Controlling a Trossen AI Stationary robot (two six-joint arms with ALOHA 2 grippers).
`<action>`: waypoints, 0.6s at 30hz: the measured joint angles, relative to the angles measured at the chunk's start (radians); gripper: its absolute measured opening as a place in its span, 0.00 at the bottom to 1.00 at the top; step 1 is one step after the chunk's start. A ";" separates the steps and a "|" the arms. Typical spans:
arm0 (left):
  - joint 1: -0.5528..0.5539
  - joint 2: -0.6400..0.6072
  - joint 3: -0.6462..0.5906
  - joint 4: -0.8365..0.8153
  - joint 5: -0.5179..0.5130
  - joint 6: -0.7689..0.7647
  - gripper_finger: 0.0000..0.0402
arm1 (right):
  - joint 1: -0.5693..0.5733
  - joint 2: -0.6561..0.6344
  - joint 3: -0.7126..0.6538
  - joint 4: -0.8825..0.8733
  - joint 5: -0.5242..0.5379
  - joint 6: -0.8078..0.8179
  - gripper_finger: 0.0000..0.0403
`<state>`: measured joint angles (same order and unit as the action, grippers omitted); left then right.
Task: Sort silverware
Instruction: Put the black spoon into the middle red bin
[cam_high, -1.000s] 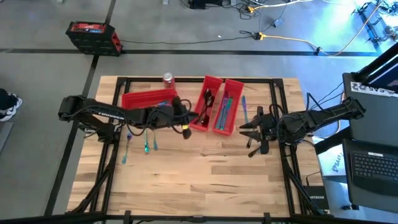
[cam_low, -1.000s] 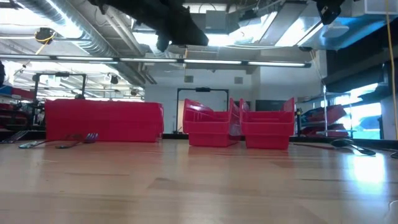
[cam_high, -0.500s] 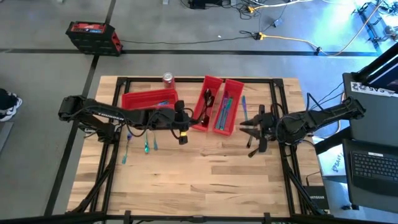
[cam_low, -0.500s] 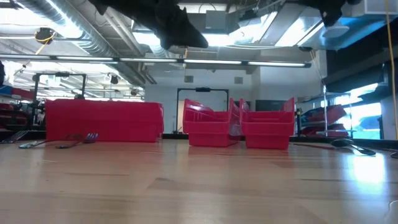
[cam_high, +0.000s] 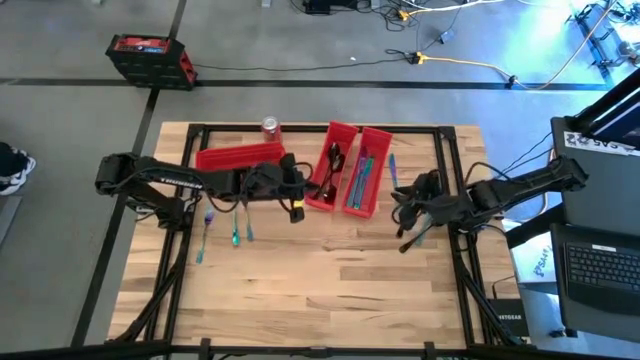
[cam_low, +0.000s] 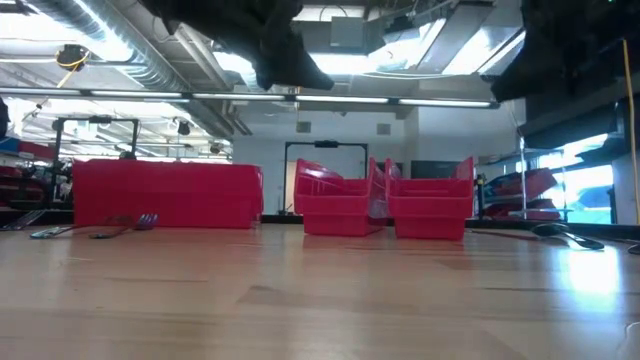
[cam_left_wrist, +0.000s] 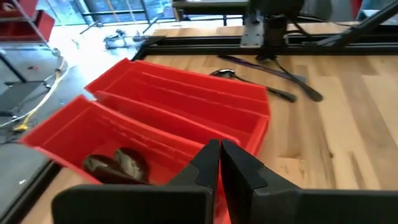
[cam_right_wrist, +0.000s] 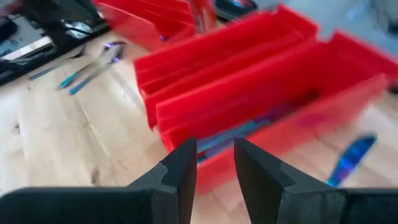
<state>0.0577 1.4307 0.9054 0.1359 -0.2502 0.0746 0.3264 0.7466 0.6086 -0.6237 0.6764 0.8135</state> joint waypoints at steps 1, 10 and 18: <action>0.007 0.000 0.000 0.002 -0.008 0.006 0.00 | 0.000 0.006 0.000 -0.003 -0.015 0.027 0.23; 0.049 0.000 0.000 0.001 -0.045 -0.048 0.00 | 0.000 0.117 0.000 -0.087 -0.225 0.188 0.24; 0.049 0.000 0.000 -0.005 -0.040 0.022 0.00 | 0.000 0.257 0.000 -0.084 -0.295 0.227 0.50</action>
<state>0.1066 1.4307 0.9054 0.1312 -0.2899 0.0964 0.3267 1.0036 0.6086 -0.7082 0.3818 1.0408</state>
